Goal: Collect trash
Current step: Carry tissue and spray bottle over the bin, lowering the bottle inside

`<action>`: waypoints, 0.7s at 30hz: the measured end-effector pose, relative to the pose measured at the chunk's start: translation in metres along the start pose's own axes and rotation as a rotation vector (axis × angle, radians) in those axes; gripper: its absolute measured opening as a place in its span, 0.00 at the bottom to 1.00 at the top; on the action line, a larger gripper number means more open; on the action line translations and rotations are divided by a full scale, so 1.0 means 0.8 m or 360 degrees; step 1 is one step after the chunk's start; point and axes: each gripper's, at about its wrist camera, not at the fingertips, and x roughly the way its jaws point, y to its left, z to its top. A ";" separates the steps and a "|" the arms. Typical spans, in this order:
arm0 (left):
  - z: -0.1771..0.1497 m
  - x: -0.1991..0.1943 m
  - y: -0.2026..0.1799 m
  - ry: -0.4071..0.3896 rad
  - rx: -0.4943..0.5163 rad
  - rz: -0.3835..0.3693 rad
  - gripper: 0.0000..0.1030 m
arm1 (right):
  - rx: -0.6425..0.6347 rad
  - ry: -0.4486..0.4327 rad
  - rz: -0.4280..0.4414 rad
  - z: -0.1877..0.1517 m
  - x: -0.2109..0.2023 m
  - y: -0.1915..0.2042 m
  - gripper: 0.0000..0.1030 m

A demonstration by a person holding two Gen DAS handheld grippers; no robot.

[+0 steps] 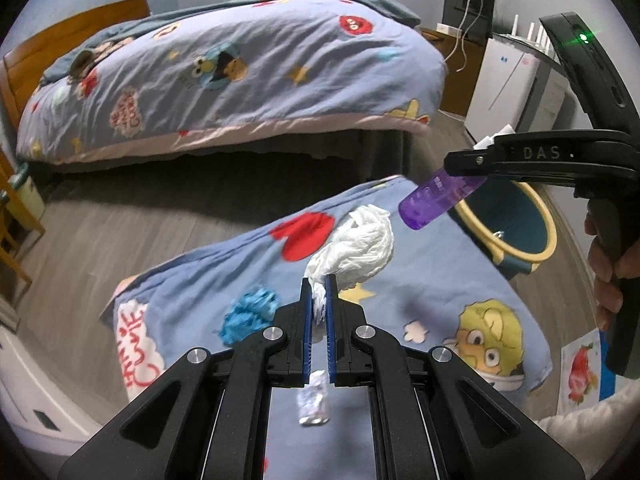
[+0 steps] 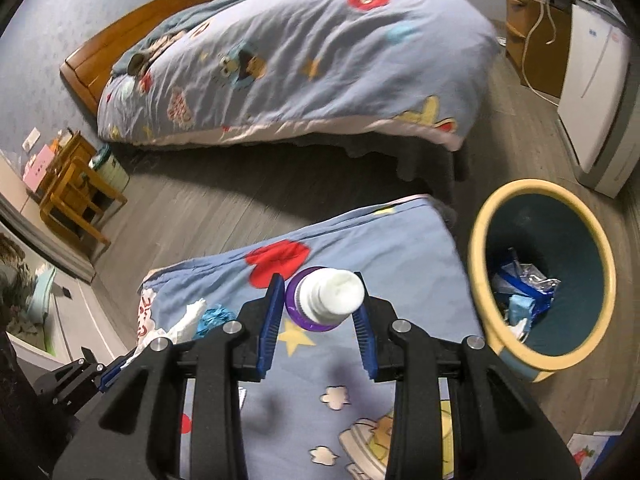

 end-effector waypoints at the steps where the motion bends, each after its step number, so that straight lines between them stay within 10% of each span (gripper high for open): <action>1: 0.002 0.000 -0.004 -0.0005 0.0001 -0.0001 0.06 | 0.0005 -0.0009 -0.0005 0.002 -0.005 -0.010 0.32; 21: 0.033 0.040 -0.110 -0.0005 0.0139 -0.0046 0.06 | 0.0209 -0.0155 -0.0082 0.016 -0.058 -0.162 0.32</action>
